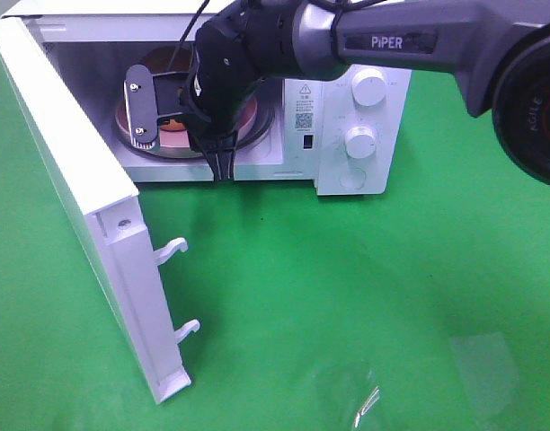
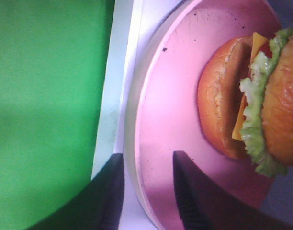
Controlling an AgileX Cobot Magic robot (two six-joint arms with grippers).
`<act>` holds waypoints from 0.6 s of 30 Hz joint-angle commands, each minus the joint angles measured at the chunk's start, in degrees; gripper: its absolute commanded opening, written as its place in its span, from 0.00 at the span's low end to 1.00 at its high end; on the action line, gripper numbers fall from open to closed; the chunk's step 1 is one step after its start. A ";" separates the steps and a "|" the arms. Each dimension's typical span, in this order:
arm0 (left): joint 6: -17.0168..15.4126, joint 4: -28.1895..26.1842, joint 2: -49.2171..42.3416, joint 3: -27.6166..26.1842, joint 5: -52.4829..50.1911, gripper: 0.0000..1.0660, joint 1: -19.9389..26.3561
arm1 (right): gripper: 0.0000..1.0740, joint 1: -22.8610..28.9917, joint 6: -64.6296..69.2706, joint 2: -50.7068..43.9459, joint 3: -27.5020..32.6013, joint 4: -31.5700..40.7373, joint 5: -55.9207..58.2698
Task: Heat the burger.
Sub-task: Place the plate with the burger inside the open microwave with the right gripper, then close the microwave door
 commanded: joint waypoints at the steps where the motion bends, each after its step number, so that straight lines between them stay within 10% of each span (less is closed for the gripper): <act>1: -0.34 0.11 -0.80 0.11 0.06 0.92 -0.40 | 0.35 -0.06 1.26 -0.80 -0.57 -0.40 -0.52; 18: -0.34 0.11 -0.80 0.11 0.06 0.92 -0.40 | 0.41 0.57 2.92 -4.07 2.58 -0.23 5.39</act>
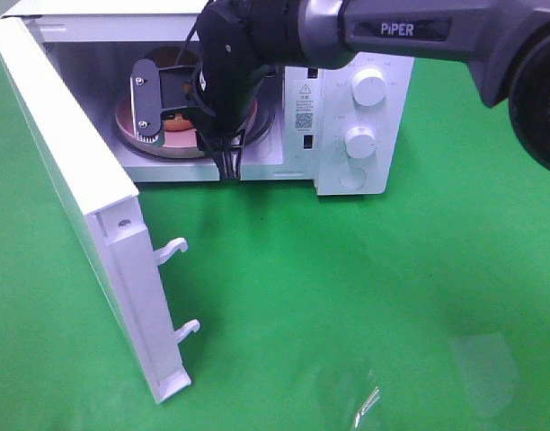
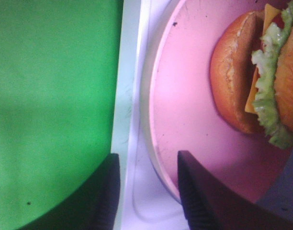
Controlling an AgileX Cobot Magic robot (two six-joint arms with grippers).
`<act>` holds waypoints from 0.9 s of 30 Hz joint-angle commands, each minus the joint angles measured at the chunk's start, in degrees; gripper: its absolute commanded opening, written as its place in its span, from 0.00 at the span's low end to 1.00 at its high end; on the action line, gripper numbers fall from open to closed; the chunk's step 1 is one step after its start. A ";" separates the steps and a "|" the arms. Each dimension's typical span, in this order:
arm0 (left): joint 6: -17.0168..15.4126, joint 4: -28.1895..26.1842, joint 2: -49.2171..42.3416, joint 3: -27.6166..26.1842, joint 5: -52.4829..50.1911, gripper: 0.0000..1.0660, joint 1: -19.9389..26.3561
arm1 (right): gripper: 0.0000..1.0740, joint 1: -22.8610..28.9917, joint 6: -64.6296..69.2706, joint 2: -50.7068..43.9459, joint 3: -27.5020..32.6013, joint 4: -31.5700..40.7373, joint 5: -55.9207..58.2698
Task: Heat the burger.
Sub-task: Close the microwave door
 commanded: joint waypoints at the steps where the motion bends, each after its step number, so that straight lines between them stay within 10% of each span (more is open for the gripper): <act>1: -0.34 0.11 -0.80 0.11 0.06 0.92 -0.40 | 0.41 0.40 0.29 -1.83 1.60 -0.17 0.00; 27: -0.34 0.11 -0.80 0.11 0.06 0.92 -0.40 | 0.53 3.15 3.09 -17.02 22.52 2.01 -1.83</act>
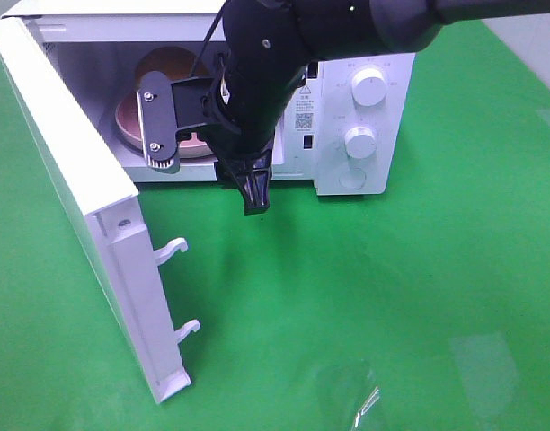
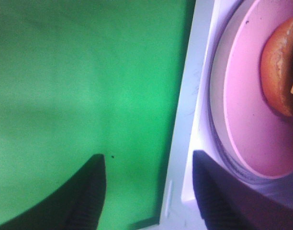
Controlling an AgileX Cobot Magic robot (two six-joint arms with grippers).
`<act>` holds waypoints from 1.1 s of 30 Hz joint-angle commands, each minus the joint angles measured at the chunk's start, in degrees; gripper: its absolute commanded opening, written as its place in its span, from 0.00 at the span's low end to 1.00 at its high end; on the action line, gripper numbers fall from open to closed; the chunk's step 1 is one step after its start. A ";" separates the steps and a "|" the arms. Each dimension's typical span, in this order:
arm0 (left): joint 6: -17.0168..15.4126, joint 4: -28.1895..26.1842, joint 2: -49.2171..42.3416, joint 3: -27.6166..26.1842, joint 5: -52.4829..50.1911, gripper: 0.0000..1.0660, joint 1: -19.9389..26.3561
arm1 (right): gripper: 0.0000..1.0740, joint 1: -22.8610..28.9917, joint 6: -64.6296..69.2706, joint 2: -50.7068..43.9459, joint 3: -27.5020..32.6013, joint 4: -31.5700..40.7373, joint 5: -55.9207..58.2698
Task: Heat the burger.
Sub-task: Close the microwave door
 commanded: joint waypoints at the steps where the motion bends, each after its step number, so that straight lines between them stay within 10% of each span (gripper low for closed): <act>1: -0.34 0.11 -0.80 0.11 0.06 0.92 -0.40 | 0.53 0.23 2.18 -1.83 1.55 0.63 0.06; 33: -0.34 0.11 -0.80 0.11 0.06 0.92 -0.40 | 0.66 0.23 52.88 -25.67 27.50 4.07 2.86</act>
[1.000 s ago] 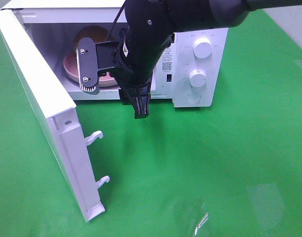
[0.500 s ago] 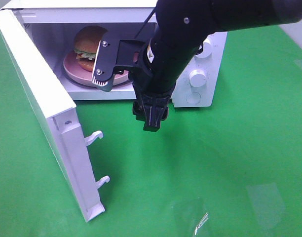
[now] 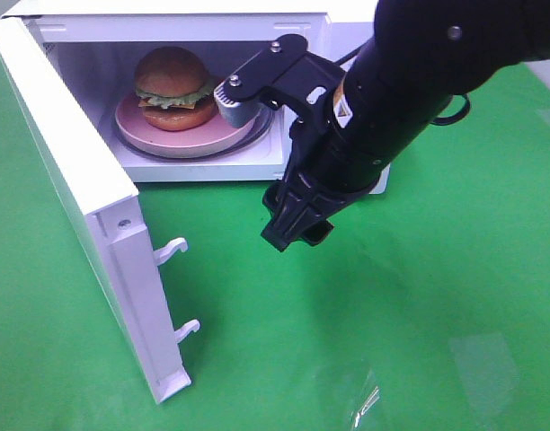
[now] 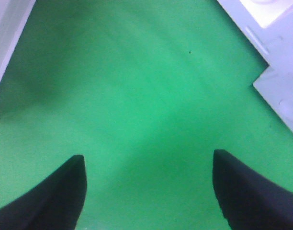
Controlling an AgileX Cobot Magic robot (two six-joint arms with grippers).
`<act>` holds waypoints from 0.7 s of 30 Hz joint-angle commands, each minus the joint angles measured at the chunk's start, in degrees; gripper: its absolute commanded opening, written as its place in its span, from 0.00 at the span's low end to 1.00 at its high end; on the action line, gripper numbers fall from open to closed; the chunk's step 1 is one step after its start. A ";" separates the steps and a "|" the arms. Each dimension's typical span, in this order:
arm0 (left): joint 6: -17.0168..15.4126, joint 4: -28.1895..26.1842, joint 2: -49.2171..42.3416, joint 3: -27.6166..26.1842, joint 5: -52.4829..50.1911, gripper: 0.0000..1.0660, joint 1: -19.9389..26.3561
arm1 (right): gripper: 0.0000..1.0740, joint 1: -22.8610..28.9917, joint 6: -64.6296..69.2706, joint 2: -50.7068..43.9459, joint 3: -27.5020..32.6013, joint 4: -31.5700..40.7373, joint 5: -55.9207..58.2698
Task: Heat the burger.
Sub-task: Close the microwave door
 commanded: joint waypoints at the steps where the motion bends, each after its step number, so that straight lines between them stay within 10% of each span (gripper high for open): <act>1: -0.34 0.11 -0.80 0.11 0.06 0.92 -0.40 | 0.66 0.06 5.96 -3.61 3.32 0.23 2.81; 21: -0.34 0.11 -0.80 0.11 0.06 0.92 -0.40 | 0.66 0.06 13.46 -22.00 14.50 0.63 13.92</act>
